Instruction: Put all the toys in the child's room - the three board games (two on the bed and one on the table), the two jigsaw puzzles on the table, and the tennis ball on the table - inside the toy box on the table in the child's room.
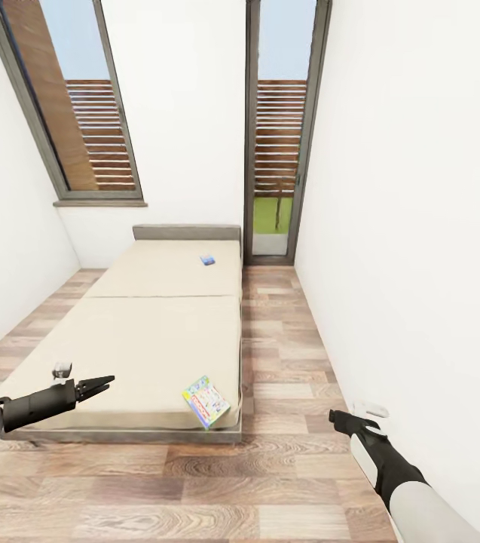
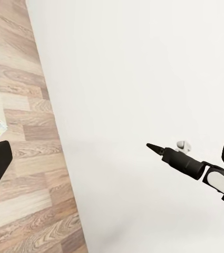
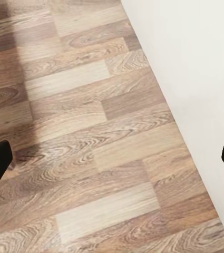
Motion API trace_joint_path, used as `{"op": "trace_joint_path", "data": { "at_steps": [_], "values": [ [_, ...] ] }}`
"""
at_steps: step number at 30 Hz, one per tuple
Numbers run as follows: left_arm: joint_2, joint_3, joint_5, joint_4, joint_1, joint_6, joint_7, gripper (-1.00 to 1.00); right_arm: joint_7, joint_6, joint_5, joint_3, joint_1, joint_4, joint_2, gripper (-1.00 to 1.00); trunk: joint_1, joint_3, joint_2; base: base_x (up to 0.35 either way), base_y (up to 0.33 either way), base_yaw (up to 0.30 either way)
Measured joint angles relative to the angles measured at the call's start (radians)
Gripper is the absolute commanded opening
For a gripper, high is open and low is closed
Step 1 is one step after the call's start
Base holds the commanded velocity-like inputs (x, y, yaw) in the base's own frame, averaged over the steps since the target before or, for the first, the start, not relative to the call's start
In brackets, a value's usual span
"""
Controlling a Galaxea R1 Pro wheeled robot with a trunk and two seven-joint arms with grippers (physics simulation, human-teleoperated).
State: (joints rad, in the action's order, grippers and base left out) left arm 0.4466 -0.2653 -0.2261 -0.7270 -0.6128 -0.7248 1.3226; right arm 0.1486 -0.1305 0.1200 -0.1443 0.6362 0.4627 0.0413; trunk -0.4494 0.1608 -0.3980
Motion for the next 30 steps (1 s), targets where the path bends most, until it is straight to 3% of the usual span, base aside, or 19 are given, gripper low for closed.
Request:
{"op": "trace_joint_path", "data": {
  "at_steps": [30],
  "values": [
    [0.001,0.0,0.001,0.0,0.0,0.0,-0.001,1.0,0.0,0.0,0.0,0.0,0.0,0.0,0.0,1.0,0.0,-0.05,0.0,0.0,0.0,0.0]
  ]
}}
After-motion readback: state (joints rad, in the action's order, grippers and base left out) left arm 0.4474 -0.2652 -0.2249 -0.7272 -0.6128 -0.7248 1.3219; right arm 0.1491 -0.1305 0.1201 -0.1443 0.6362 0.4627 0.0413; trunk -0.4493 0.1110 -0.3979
